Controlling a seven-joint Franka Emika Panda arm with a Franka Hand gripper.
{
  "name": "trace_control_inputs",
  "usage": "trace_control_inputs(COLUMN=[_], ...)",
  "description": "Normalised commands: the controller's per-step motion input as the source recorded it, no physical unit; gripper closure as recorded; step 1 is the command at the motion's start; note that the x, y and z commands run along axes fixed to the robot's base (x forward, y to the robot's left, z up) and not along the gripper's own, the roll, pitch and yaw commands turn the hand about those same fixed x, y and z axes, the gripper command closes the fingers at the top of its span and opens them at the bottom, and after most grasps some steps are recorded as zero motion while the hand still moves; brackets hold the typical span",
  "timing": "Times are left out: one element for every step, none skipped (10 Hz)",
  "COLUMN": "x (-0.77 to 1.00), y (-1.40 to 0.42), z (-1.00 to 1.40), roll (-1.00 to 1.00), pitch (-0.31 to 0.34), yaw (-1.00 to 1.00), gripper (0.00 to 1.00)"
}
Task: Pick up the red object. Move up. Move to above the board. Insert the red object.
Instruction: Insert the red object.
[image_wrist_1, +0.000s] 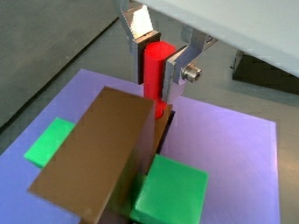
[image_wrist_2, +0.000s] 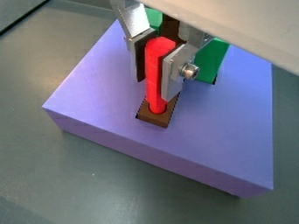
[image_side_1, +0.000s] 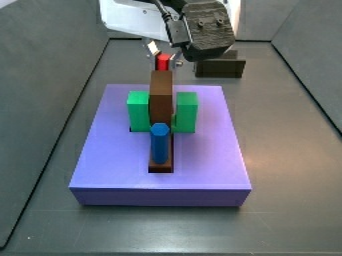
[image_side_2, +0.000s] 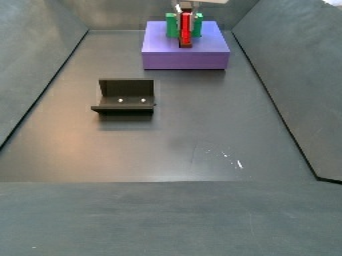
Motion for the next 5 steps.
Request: trace_control_inputs(x=[0.25, 0.16, 0.06, 0.00, -0.14], y=[-0.17, -0.08, 0.00, 0.00, 0.00], z=[-0.09, -0.20, -0.28, -0.35, -0.30], roll=[0.00, 0.00, 0.02, 0.02, 0.01], pitch=[0.034, 0.013, 0.000, 0.000, 0.000], yaw=[0.00, 0.00, 0.00, 0.00, 0.00], gripper=[1.00, 1.00, 1.00, 1.00, 1.00])
